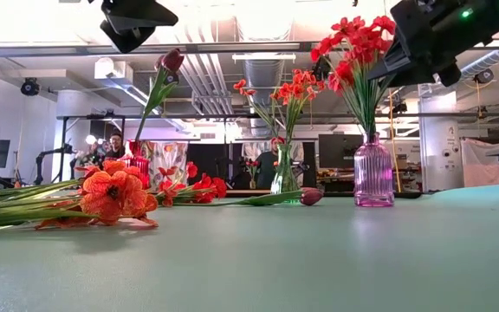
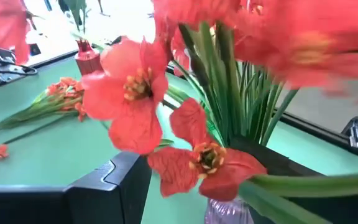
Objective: Sort flowers into vase by color
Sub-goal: Put the bottom red flowers into the violet flower vase, then put the bottom orange flowers into the green flower vase
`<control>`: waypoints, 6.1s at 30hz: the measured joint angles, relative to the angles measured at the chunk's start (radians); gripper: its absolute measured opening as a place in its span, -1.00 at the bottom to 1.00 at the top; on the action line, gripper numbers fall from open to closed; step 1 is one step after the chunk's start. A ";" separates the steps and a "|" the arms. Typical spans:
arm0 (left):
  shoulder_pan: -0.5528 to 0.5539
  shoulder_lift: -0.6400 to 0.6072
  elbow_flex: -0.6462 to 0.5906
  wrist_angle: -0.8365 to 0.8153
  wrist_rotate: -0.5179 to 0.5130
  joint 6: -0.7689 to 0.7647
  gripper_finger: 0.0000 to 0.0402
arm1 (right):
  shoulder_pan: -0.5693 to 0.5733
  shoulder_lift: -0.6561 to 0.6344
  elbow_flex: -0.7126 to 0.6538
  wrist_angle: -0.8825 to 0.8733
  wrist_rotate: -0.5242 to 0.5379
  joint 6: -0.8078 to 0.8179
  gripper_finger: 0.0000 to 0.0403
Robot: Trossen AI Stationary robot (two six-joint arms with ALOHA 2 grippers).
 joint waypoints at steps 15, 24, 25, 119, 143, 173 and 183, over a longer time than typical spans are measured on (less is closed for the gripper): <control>-0.002 0.000 0.000 -0.082 0.068 -0.126 -0.21 | 0.000 -0.020 0.000 -0.021 -0.051 0.144 0.02; -0.013 0.000 0.000 -0.141 0.099 -0.185 -0.21 | 0.000 -0.053 0.000 -0.021 -0.104 0.191 0.02; -0.013 0.000 0.000 -0.141 0.118 -0.189 -0.21 | 0.000 -0.056 0.000 -0.021 -0.104 0.200 0.02; -0.356 0.529 0.100 -0.590 0.161 -0.863 0.09 | 0.002 -0.136 0.001 -0.318 -0.947 0.458 0.51; -0.377 0.542 0.210 -0.588 0.347 -0.811 -0.99 | 0.065 -0.135 0.000 -0.318 -0.999 0.503 0.51; -0.133 0.539 0.335 -0.046 -0.015 0.367 -1.00 | 0.091 -0.063 -0.001 0.406 -0.819 -0.145 0.51; -0.068 0.511 0.191 0.318 0.045 0.613 -1.00 | 0.091 -0.009 0.000 0.875 -0.616 -0.518 0.51</control>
